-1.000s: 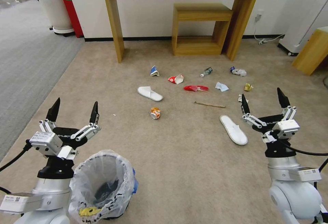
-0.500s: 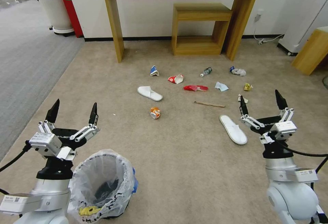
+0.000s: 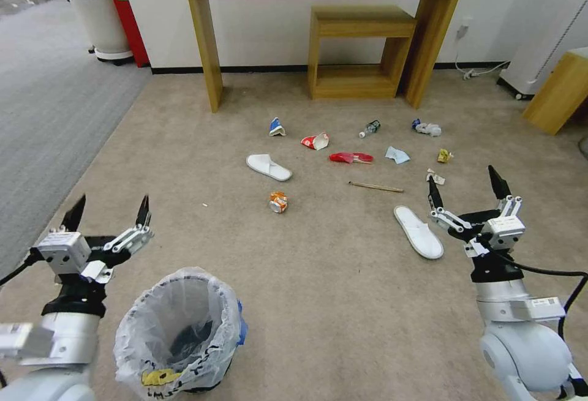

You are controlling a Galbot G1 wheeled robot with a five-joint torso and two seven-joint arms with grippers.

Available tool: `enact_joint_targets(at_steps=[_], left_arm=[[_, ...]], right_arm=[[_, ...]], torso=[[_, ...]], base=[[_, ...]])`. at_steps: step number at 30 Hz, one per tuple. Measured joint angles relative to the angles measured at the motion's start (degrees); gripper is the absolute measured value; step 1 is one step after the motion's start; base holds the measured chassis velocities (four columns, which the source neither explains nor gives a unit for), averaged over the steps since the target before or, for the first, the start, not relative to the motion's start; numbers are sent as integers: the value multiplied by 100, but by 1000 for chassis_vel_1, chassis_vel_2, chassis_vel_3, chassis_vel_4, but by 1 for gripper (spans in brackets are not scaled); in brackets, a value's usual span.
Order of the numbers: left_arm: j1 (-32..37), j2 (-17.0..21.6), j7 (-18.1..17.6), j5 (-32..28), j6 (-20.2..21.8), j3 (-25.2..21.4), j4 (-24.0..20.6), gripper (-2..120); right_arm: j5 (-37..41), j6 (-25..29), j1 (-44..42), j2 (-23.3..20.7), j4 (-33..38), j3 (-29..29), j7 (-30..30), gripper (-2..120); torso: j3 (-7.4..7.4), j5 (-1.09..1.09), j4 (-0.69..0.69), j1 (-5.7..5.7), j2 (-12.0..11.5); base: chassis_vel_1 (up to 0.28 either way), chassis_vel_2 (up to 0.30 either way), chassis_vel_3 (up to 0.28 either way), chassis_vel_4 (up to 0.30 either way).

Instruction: Pick up the trash bin and place the garbage on the floor into it.

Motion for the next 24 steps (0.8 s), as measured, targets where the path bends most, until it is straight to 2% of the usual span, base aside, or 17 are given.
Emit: enact_joint_targets(at_steps=[1, 3, 4, 5, 7, 9, 11, 12, 15, 16, 19, 20, 23, 24], left_arm=[[0, 0, 0, 0, 0, 0, 0, 100], [4, 285, -380, -479, 572, -140, 30, 99], [4, 285, -380, -479, 572, -140, 30, 99], [-8, 529, -768, -1151, 1195, -211, 45, 98], [0, 960, -1318, -2048, 1872, -245, 68, 95], [1, 1041, -1423, -2202, 1952, -245, 77, 95], [-20, 1432, -1936, -2908, 2247, -210, 199, 94], [-20, 1432, -1936, -2908, 2247, -210, 199, 94], [-162, 2014, -2738, -4367, 2678, -196, 431, 95], [-162, 2014, -2738, -4367, 2678, -196, 431, 95], [-237, 2500, -3489, -5676, 3036, -252, 478, 103], [-237, 2500, -3489, -5676, 3036, -252, 478, 103], [-418, 2756, -4268, -6732, 3089, -281, 471, 107], [-418, 2756, -4268, -6732, 3089, -281, 471, 107]], right_arm=[[0, 0, 0, 0, 0, 0, 0, 100], [0, 22, -2, -26, -26, 0, 7, 100], [0, 22, -2, -26, -26, 0, 7, 100], [2, 30, -3, -47, -34, 1, 16, 100], [12, 41, -4, -79, -35, 14, 35, 100], [13, 42, -6, -84, -35, 16, 35, 100], [13, 54, -24, -90, -45, 21, 36, 100], [13, 54, -24, -90, -45, 21, 36, 100], [0, 82, -72, -51, -80, 15, 42, 100], [0, 82, -72, -51, -80, 15, 42, 100], [-2, 89, -75, -58, -97, 18, 42, 100], [-2, 89, -75, -58, -97, 18, 42, 100], [-2, 89, -69, -38, -127, 16, 43, 100], [-2, 89, -69, -38, -127, 16, 43, 100]], torso=[[0, 0, 0, 0, 0], [0, 1, 0, 0, 0], [0, 1, 0, 0, 0], [0, 0, 0, 0, 0], [0, 0, 0, 0, 0], [0, 0, 0, 0, 0], [0, 0, -1, 0, 0], [0, 0, -1, 0, 0], [0, 0, -1, 0, 0], [0, 0, -1, 0, 0], [0, 1, -1, 0, 0], [0, 1, -1, 0, 0], [0, 1, -1, 0, 0], [0, 1, -1, 0, 0]], base=[[0, 0, 0, 0], [0, 0, 0, 0], [0, 0, 0, 0], [0, 0, 0, 0], [0, 0, 0, 0], [0, 0, 0, 0], [0, 0, 0, 0], [0, 0, 0, 0], [0, 0, 0, 0], [0, 0, 0, 0], [0, 0, 0, 0], [0, 0, 0, 0], [0, 0, 0, 0], [0, 0, 0, 0]])
